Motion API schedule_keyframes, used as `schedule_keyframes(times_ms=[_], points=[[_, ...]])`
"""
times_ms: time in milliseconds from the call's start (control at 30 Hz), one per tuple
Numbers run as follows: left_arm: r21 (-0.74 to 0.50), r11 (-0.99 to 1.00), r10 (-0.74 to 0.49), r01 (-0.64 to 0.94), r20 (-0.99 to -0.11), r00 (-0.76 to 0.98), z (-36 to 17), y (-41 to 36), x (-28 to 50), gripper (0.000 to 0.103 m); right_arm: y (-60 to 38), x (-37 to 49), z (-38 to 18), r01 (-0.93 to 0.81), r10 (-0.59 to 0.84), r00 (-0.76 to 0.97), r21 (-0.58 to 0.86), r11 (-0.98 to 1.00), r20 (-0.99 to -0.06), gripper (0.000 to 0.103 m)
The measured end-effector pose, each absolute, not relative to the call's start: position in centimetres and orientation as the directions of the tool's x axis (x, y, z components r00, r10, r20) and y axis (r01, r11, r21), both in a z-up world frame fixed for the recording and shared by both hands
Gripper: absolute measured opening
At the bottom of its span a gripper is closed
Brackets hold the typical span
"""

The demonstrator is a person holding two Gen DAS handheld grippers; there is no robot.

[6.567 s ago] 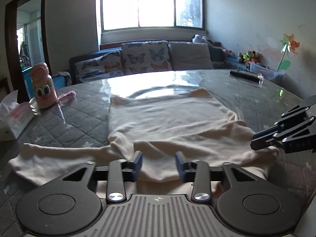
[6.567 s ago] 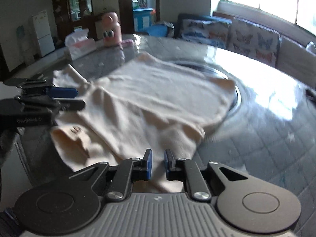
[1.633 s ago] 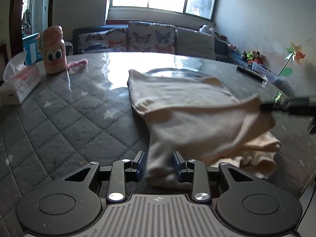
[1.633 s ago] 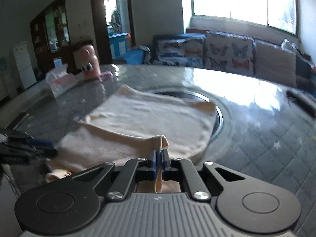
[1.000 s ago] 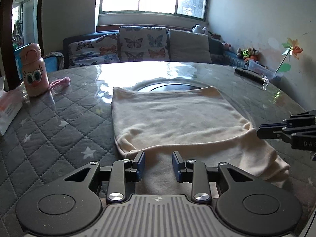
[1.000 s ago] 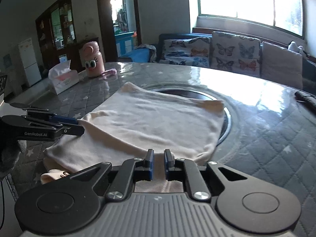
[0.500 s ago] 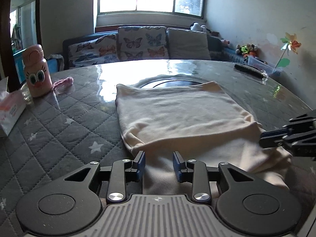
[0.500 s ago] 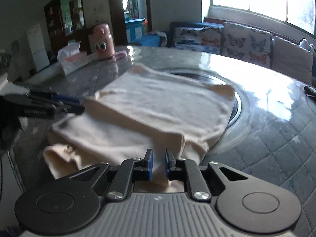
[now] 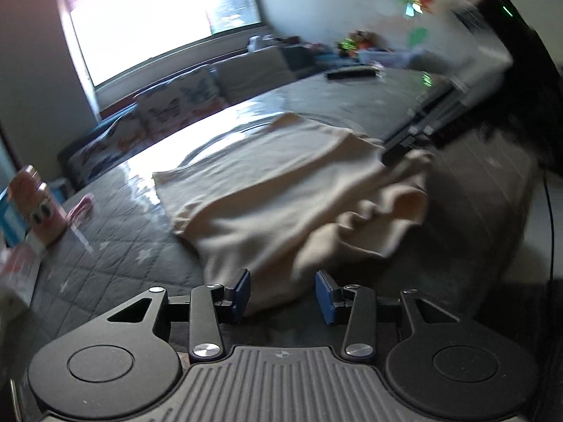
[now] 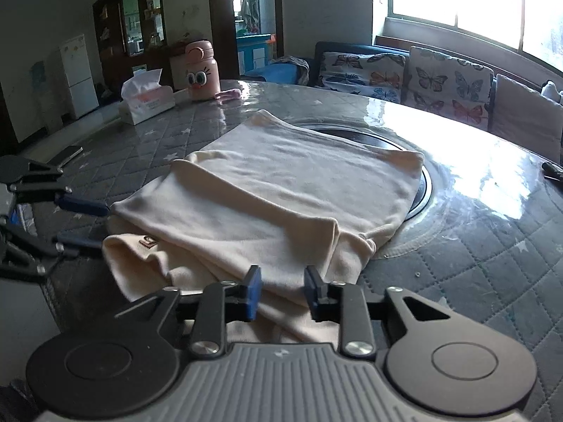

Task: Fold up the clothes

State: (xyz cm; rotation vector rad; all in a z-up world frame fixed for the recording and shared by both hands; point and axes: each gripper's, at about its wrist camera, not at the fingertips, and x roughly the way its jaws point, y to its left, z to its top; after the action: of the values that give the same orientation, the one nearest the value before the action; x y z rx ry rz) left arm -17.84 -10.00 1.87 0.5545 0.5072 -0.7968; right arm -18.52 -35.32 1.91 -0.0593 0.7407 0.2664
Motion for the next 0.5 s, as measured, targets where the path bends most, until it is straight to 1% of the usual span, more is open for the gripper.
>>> schedule_keyframes(times_ms=[67, 167, 233, 300, 367, 433, 467, 500], points=[[0.296, 0.554, -0.532, 0.778, -0.594, 0.604, 1.4, -10.7, -18.3, 0.044, -35.3, -18.9, 2.0, -0.27, 0.219, 0.705, 0.03, 0.962, -0.675, 0.037], [0.288, 0.544, -0.559, 0.788, -0.576, 0.597, 1.2, -11.6, -18.4, 0.044, -35.1, -19.6, 2.2, -0.29, 0.221, 0.702, 0.011, 0.957, -0.677, 0.038], [0.286, 0.54, -0.573, 0.791, -0.563, 0.595, 1.2, -12.0, -18.5, 0.037, -35.0, -20.1, 2.3, -0.301, 0.22, 0.702, -0.003, 0.954, -0.678, 0.041], [0.275, 0.539, -0.584, 0.796, -0.558, 0.589, 1.3, -12.1, -18.3, 0.021, -35.0, -20.6, 2.5, -0.315, 0.22, 0.701, -0.017, 0.949, -0.678, 0.044], [0.264, 0.544, -0.591, 0.796, -0.553, 0.587, 1.5, -12.0, -17.9, 0.013, -35.0, -21.0, 2.6, -0.327, 0.224, 0.698, -0.025, 0.945, -0.68, 0.044], [0.252, 0.56, -0.591, 0.789, -0.546, 0.594, 1.8, -12.0, -17.4, 0.011, -34.9, -21.4, 2.7, -0.348, 0.233, 0.692, -0.033, 0.937, -0.683, 0.048], [0.239, 0.573, -0.59, 0.783, -0.542, 0.598, 2.0, -11.9, -17.0, 0.01, -34.9, -21.6, 2.7, -0.36, 0.239, 0.689, -0.037, 0.932, -0.684, 0.054], [0.223, 0.588, -0.591, 0.778, -0.538, 0.601, 2.4, -11.9, -16.6, 0.01, -34.8, -21.8, 2.7, -0.376, 0.246, 0.687, -0.044, 0.926, -0.684, 0.055]])
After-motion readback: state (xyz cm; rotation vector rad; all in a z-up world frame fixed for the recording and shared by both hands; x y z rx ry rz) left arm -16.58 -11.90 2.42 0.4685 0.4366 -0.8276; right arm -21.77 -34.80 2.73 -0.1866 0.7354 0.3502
